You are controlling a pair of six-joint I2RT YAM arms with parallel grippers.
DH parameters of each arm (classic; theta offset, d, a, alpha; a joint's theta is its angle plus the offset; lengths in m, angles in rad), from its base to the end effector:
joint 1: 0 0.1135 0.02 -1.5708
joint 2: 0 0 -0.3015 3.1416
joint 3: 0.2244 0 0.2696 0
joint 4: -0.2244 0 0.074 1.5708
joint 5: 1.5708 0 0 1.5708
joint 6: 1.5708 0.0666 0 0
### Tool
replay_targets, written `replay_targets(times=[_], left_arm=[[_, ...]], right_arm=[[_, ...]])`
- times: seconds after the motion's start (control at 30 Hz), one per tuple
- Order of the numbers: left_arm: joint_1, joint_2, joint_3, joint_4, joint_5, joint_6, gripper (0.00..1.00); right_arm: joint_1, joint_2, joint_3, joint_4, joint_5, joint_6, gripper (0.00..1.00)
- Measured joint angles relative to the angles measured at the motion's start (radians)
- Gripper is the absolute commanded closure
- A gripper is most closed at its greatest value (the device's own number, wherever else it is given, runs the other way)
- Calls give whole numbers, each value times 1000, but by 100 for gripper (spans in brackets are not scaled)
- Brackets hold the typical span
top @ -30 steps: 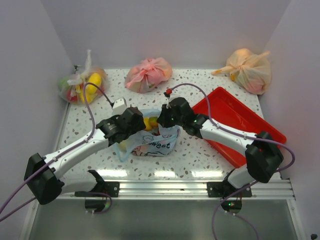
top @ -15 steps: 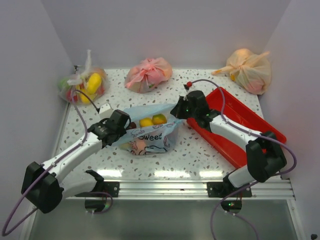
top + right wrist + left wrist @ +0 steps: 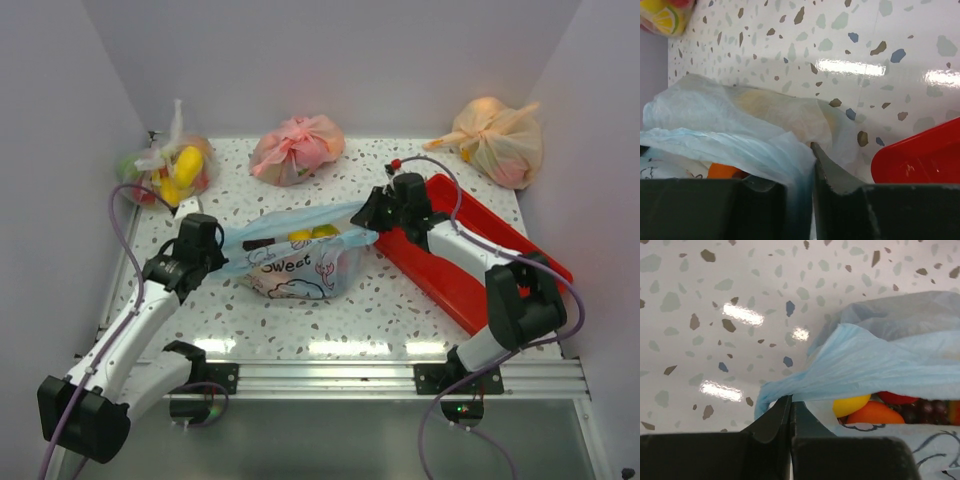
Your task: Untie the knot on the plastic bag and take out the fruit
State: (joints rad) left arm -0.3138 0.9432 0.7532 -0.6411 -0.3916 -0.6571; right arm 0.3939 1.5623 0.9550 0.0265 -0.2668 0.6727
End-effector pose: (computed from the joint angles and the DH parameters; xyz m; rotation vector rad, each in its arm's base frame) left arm 0.2017 -0.0387 0.2667 -0.5709 2.2511 -0.0127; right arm 0.3470 0.1632 0.2384 0.1521 2.2644 0.8828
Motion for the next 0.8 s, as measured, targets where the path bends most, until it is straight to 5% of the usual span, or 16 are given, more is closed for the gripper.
replay_targets(times=[0.07, 0.1, 0.23, 0.5, 0.8], left_arm=[[3, -23, 0, 10, 70, 49, 100], [5, -30, 0, 15, 99, 61, 100], [6, -60, 0, 49, 215, 110, 100], [6, -99, -5, 121, 348, 173, 100], [6, -196, -86, 150, 403, 190, 100]], right_arm=[[7, -2, 30, -42, -4, -48, 54], [14, -3, 49, -68, -2, -75, 33], [77, -34, 127, -182, 45, -198, 11], [230, -153, 294, -341, 231, -357, 2], [256, -160, 400, -405, 354, -447, 3]])
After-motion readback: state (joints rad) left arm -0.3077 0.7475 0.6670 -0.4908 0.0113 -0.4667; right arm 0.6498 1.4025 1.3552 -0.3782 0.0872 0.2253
